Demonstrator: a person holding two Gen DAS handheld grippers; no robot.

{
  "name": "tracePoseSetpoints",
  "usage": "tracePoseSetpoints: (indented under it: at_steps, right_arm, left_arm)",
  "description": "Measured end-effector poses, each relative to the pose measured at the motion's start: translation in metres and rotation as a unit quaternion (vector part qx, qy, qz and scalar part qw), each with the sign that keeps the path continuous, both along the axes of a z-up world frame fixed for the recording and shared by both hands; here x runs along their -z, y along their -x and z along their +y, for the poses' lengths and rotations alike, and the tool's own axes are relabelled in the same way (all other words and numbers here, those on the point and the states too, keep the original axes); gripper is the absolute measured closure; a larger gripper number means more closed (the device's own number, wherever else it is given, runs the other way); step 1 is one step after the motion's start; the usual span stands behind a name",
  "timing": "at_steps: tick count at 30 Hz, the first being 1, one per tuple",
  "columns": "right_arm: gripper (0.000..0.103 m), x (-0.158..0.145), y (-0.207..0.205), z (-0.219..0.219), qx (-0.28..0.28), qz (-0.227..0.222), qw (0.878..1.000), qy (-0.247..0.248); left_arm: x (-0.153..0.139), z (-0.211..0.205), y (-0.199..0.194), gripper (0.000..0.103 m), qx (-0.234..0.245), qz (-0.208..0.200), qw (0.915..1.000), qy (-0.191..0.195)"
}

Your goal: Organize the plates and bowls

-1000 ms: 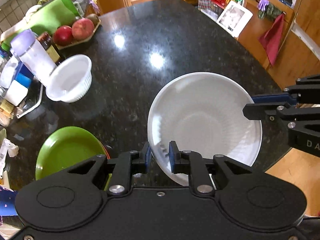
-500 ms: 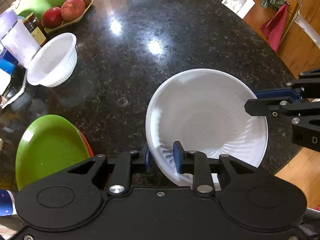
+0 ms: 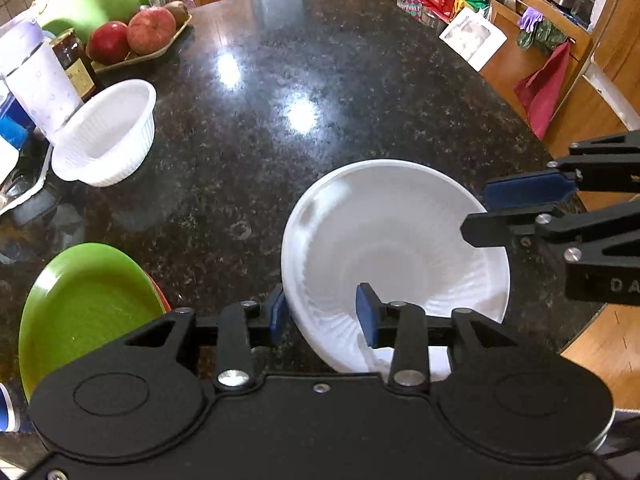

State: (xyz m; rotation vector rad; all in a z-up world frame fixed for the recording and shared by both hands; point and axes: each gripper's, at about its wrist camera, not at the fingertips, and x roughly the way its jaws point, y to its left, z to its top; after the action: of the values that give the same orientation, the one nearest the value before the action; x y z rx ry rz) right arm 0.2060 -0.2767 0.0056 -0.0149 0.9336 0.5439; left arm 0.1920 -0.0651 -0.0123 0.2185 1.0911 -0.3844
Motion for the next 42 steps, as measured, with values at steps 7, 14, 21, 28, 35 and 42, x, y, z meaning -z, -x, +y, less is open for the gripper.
tracePoseSetpoints:
  at_steps: [7, 14, 21, 28, 35, 42]
  right_arm:
    - [0.069, 0.008, -0.009, 0.000, -0.015, 0.010, 1.000, 0.005]
    - [0.069, 0.019, -0.016, -0.004, -0.020, 0.031, 0.999, 0.004]
    - [0.069, 0.018, -0.018, -0.003, -0.031, 0.028, 0.999, 0.001]
    - [0.069, 0.012, -0.017, -0.005, -0.039, 0.017, 0.999, -0.009]
    - [0.069, 0.003, -0.016, -0.004, -0.043, -0.007, 0.999, -0.013]
    - [0.069, -0.019, -0.020, -0.001, -0.031, -0.037, 0.999, -0.021]
  left_arm:
    - [0.010, -0.003, -0.003, 0.055, -0.007, -0.001, 0.9999, -0.014]
    - [0.019, 0.005, -0.007, 0.052, -0.028, 0.019, 0.9994, -0.002]
    - [0.017, 0.010, -0.003, 0.053, -0.030, 0.013, 0.9994, 0.012]
    - [0.006, 0.013, 0.004, 0.053, -0.030, -0.009, 0.9993, 0.019]
    - [-0.003, 0.014, 0.008, 0.053, -0.037, -0.027, 0.9988, 0.019]
    - [-0.028, 0.034, 0.010, 0.053, -0.046, -0.055, 0.9969, 0.032]
